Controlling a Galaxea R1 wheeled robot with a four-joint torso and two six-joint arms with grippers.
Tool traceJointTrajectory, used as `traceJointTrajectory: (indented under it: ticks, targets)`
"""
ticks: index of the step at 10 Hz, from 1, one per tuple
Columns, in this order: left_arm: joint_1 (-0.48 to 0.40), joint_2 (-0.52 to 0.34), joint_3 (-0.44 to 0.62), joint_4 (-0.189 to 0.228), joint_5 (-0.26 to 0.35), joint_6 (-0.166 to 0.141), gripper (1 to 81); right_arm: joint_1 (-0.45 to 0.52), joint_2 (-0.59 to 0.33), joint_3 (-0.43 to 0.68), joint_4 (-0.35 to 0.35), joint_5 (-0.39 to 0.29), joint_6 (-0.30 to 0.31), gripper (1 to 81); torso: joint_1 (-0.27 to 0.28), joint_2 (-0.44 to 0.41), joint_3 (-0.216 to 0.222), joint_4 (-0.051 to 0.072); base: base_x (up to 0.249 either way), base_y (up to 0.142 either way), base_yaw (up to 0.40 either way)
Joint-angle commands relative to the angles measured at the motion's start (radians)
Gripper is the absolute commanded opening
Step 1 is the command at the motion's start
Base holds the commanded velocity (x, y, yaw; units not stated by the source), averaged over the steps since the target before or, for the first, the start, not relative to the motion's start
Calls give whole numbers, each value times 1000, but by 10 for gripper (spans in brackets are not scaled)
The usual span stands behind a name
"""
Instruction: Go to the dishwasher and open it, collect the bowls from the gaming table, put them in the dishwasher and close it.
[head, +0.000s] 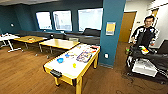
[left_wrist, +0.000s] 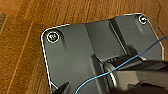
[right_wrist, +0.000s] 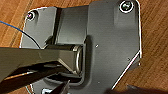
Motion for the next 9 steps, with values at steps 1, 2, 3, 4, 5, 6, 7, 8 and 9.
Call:
traceJointTrajectory:
  ticks: [1, 2, 3, 4, 5, 6, 7, 8, 9]
  targets:
    - [-45, -1, -3, -1, 45, -1, 811, 39, 0, -1, 3, -53, -3, 811, 0, 0, 0, 0, 113, 86, 0]
    - [-43, -1, -3, -1, 45, -1, 811, 39, 0, -1, 3, -53, -3, 811, 0, 0, 0, 0, 113, 88, 0]
    - [-43, -1, -5, -3, 45, -1, 811, 39, 0, -1, 3, -53, -3, 811, 0, 0, 0, 0, 113, 103, 0]
    - [-43, -1, -5, -4, 45, -1, 811, 39, 0, 1, 3, -53, -3, 811, 0, 0, 0, 0, 102, 107, 0]
    - [-43, -1, -5, -4, 45, -1, 811, 39, 0, 1, 3, -53, -3, 811, 0, 0, 0, 0, 97, 110, 0]
    - [-43, -1, -3, -4, 45, -1, 811, 40, 0, 1, 3, -53, -3, 811, 0, 0, 0, 0, 96, 110, 0]
    - [-43, -1, -5, -4, 45, -1, 811, 39, 0, -1, 3, -53, -3, 811, 0, 0, 0, 0, 96, 110, 0]
    - [-43, -1, -5, -4, 45, -1, 811, 39, 0, -1, 3, -53, -3, 811, 0, 0, 0, 0, 96, 109, 0]
    - [-43, -1, -5, -4, 45, -1, 811, 39, 0, -1, 3, -53, -3, 811, 0, 0, 0, 0, 96, 110, 0]
